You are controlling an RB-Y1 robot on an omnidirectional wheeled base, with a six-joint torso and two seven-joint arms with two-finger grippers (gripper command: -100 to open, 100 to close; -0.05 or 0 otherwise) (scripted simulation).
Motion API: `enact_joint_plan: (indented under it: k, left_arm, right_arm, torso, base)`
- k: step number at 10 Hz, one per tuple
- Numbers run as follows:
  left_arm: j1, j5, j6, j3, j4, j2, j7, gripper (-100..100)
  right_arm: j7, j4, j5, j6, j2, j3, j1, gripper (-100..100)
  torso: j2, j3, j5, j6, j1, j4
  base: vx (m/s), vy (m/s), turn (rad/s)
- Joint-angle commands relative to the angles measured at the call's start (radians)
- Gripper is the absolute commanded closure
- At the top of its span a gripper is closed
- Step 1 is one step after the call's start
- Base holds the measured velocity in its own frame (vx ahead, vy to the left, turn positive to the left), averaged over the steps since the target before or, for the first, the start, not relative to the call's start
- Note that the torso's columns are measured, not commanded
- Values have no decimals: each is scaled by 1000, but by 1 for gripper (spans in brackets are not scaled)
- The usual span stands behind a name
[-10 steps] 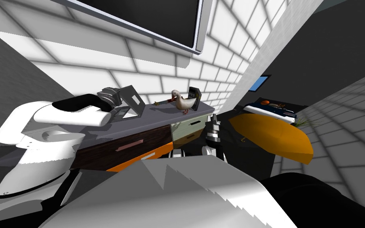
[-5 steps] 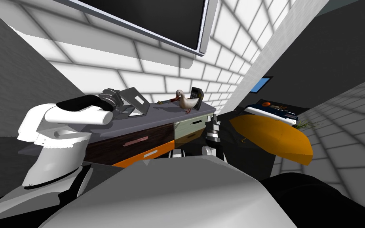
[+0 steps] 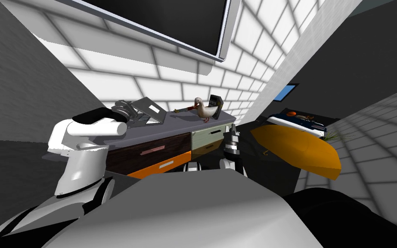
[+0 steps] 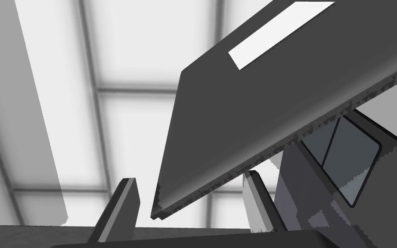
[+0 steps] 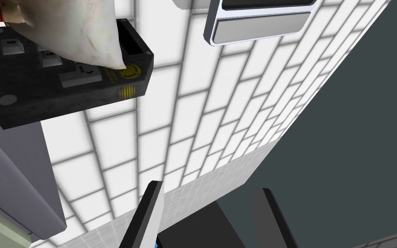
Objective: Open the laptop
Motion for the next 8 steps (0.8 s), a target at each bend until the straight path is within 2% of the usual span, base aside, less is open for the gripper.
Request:
enact_joint_plan:
  k: [1, 2, 3, 4, 5, 7, 8]
  left_arm:
    - [-14, 11, -63, 12, 56, -61, 31, 100]
    - [-19, 15, -85, 17, 77, -83, 42, 100]
    - [-15, 8, -69, 13, 65, -71, 33, 100]
    - [-18, 24, -120, 22, 105, -119, 55, 100]
    - [-18, 24, -120, 22, 105, -119, 55, 100]
    - [-22, 40, -168, 31, 141, -163, 76, 100]
    - [-23, 41, -105, 38, 97, -135, 81, -100]
  right_arm:
    - [0, 0, 0, 0, 0, 0, 0, 0]
    - [0, 0, 0, 0, 0, 0, 0, 0]
    - [0, 0, 0, 0, 0, 0, 0, 0]
    - [0, 0, 0, 0, 0, 0, 0, 0]
    - [0, 0, 0, 0, 0, 0, 0, 0]
    - [0, 0, 0, 0, 0, 0, 0, 0]
    - [0, 0, 0, 0, 0, 0, 0, 0]
  torso:
    - [0, 0, 0, 0, 0, 0]
    - [1, 1, 0, 0, 1, 0]
    - [0, 0, 0, 0, 0, 0]
    - [0, 0, -1, -1, -1, 1]
    - [1, 1, 0, -1, 1, 1]
    - [1, 1, 0, -1, 1, 1]
    - [1, 1, 0, -2, 2, 1]
  base:
    - [-45, 42, 24]
    - [-42, 36, 25]
    - [-19, 15, 8]
    - [-26, 34, 37]
    - [-25, 35, 20]
    - [-19, 30, 18]
    - [10, 19, -1]
